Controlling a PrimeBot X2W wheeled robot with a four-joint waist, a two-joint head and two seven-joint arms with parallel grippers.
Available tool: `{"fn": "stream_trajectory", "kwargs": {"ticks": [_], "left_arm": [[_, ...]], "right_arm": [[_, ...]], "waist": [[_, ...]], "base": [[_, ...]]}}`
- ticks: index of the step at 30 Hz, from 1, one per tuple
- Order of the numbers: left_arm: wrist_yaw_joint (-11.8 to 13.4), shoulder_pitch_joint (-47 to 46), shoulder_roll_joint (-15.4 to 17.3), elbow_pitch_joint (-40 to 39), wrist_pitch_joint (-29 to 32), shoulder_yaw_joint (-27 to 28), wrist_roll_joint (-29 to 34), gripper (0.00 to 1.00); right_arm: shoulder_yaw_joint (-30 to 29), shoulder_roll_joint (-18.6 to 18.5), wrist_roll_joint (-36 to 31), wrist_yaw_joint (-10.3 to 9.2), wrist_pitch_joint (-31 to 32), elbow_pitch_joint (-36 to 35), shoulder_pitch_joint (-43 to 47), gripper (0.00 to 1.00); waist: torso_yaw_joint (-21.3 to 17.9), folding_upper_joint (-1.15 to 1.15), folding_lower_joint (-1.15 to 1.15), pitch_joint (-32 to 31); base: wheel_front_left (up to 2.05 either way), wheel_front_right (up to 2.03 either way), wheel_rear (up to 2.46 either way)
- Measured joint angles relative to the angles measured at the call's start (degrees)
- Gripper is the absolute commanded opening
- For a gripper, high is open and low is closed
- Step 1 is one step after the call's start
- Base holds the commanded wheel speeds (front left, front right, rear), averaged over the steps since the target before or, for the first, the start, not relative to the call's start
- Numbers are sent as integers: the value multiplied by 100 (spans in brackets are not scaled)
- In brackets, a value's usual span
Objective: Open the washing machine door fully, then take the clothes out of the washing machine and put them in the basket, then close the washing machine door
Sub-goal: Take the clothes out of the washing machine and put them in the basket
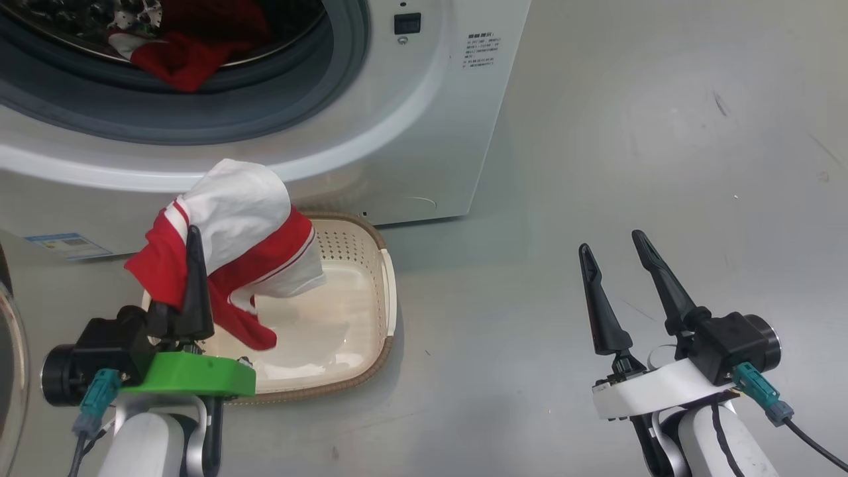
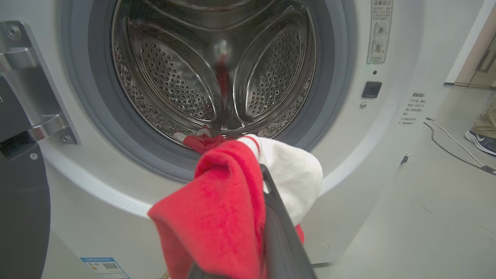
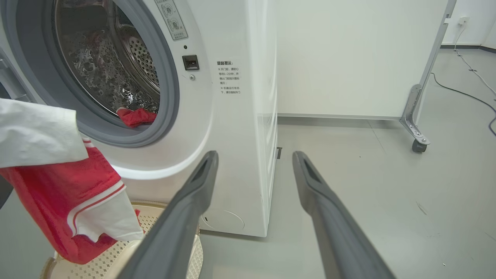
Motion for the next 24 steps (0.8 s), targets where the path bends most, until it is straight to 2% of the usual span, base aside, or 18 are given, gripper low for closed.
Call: {"fn": "stream_trajectory", "kwargs": {"ticks": [7, 20, 24], "left_arm": [[-5, -235, 19, 533, -8, 41, 12, 0], [-188, -889, 379, 1808, 27, 70, 98, 0], [-204, -1077, 394, 2207, 190, 34, 105, 0]], "right_arm": [[127, 3, 0, 51, 0, -126, -159, 100], [363, 5, 97, 100, 0, -318, -554, 100], [399, 5, 209, 98, 0, -405, -682, 100]], "waist": [[-102, 0, 0, 370], [-497, 0, 0, 1171], [-643, 0, 0, 1413]], "base": [[0, 0, 0], [0, 0, 0], [0, 0, 0]]}}
